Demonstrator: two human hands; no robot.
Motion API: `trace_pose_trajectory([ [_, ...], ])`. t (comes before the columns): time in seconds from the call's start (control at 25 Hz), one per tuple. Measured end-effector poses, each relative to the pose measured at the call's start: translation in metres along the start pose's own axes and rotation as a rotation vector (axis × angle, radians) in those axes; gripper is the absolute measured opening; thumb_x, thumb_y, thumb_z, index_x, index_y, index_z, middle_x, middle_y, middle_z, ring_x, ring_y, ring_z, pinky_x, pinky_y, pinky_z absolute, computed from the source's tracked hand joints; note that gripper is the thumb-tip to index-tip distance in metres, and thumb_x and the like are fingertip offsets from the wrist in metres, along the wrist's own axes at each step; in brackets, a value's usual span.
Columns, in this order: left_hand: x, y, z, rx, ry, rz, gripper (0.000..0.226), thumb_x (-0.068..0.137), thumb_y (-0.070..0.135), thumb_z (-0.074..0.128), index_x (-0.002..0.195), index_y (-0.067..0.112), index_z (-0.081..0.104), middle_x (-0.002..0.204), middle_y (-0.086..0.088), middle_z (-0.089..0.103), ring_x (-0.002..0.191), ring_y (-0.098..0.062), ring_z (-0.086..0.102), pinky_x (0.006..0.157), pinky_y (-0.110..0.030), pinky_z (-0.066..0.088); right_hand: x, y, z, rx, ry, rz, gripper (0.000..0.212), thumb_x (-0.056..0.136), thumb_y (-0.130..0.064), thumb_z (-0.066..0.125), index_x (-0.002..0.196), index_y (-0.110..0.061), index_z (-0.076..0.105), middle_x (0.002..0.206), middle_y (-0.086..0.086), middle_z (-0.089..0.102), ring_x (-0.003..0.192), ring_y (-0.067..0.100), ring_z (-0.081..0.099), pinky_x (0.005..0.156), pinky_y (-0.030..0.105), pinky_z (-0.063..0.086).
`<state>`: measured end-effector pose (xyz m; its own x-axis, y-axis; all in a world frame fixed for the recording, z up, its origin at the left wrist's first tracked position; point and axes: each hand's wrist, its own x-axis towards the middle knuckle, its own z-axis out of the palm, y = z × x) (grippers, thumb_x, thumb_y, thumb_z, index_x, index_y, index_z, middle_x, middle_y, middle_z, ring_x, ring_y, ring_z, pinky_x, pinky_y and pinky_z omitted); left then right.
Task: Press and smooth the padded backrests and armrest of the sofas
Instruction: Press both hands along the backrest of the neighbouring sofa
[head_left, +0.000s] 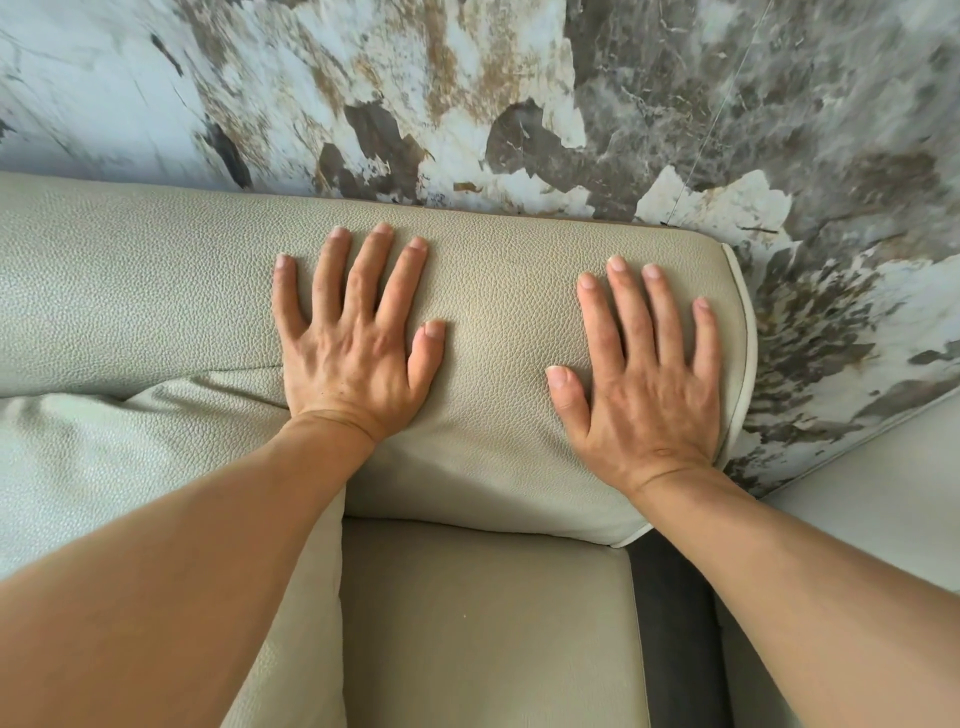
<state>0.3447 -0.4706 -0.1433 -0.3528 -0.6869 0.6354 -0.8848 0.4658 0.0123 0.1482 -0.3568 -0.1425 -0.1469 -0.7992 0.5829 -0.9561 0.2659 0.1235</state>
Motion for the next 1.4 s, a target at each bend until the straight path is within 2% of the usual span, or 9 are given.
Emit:
trace_pose_trajectory([
  [0.36, 0.005, -0.004, 0.007, -0.011, -0.007, 0.005, 0.064, 0.093, 0.057, 0.018, 0.148, 0.029, 0.031, 0.154, -0.003, 0.037, 0.143, -0.030, 0.027, 0.115, -0.058, 0.011, 0.004, 0.001, 0.016, -0.050, 0.069, -0.012, 0.067, 0.096, -0.053, 0.018, 0.152, -0.017, 0.018, 0.157, 0.010, 0.027, 0.145, 0.030, 0.020, 0.114, 0.056, 0.014],
  [0.52, 0.003, -0.003, 0.007, -0.015, 0.001, 0.004, 0.063, 0.093, 0.057, 0.020, 0.149, 0.030, 0.029, 0.154, -0.002, 0.037, 0.143, -0.030, 0.027, 0.115, -0.057, 0.010, 0.004, 0.002, 0.017, -0.065, 0.093, -0.019, 0.067, 0.096, -0.052, 0.018, 0.152, -0.017, 0.019, 0.157, 0.011, 0.028, 0.145, 0.030, 0.020, 0.114, 0.056, 0.015],
  [0.84, 0.005, -0.005, 0.009, -0.043, -0.028, 0.020, 0.064, 0.093, 0.058, 0.017, 0.149, 0.029, 0.028, 0.155, -0.002, 0.034, 0.143, -0.030, 0.024, 0.114, -0.056, 0.005, 0.007, 0.001, 0.013, -0.079, 0.061, -0.014, 0.068, 0.095, -0.053, 0.022, 0.152, -0.017, 0.019, 0.157, 0.010, 0.027, 0.145, 0.029, 0.020, 0.114, 0.056, 0.014],
  [1.0, 0.002, -0.005, 0.001, -0.062, -0.078, 0.018, 0.065, 0.093, 0.058, 0.016, 0.149, 0.028, 0.027, 0.155, -0.003, 0.032, 0.144, -0.030, 0.021, 0.114, -0.054, 0.002, 0.001, -0.004, -0.006, -0.039, -0.099, 0.023, 0.068, 0.096, -0.053, 0.024, 0.153, -0.017, 0.014, 0.160, 0.009, 0.021, 0.146, 0.030, 0.017, 0.116, 0.056, 0.011],
  [1.08, -0.014, -0.003, -0.038, -0.151, -0.110, 0.073, 0.063, 0.093, 0.057, 0.021, 0.149, 0.028, 0.025, 0.156, -0.002, 0.030, 0.145, -0.029, 0.018, 0.114, -0.056, 0.000, -0.024, -0.015, -0.058, -0.090, -0.150, 0.105, 0.068, 0.096, -0.052, 0.025, 0.153, -0.018, 0.012, 0.161, 0.006, 0.017, 0.147, 0.028, 0.014, 0.117, 0.055, 0.010],
  [1.2, -0.009, -0.011, -0.068, -0.197, -0.170, 0.015, 0.064, 0.093, 0.056, 0.023, 0.151, 0.029, 0.021, 0.159, -0.001, 0.024, 0.148, -0.028, 0.011, 0.115, -0.057, -0.002, -0.018, -0.035, -0.089, -0.042, -0.230, 0.203, 0.065, 0.097, -0.052, 0.019, 0.153, -0.024, 0.003, 0.163, -0.002, 0.006, 0.149, 0.023, 0.005, 0.118, 0.051, 0.008],
  [1.28, 0.002, -0.019, -0.063, -0.182, -0.270, 0.063, 0.065, 0.094, 0.055, 0.023, 0.152, 0.028, 0.016, 0.162, 0.000, 0.016, 0.149, -0.027, 0.005, 0.116, -0.055, -0.006, -0.012, -0.043, -0.083, -0.010, -0.323, 0.281, 0.064, 0.097, -0.053, 0.015, 0.153, -0.028, -0.002, 0.163, -0.004, -0.001, 0.148, 0.021, 0.002, 0.119, 0.049, 0.005],
  [1.4, -0.002, -0.037, -0.057, -0.167, -0.431, 0.200, 0.064, 0.095, 0.049, 0.022, 0.153, 0.025, 0.013, 0.163, 0.000, 0.009, 0.149, -0.024, 0.001, 0.119, -0.053, -0.003, -0.029, -0.051, -0.079, -0.021, -0.440, 0.335, 0.064, 0.096, -0.054, 0.014, 0.152, -0.031, -0.008, 0.163, -0.004, -0.008, 0.148, 0.022, 0.002, 0.118, 0.048, -0.002],
])
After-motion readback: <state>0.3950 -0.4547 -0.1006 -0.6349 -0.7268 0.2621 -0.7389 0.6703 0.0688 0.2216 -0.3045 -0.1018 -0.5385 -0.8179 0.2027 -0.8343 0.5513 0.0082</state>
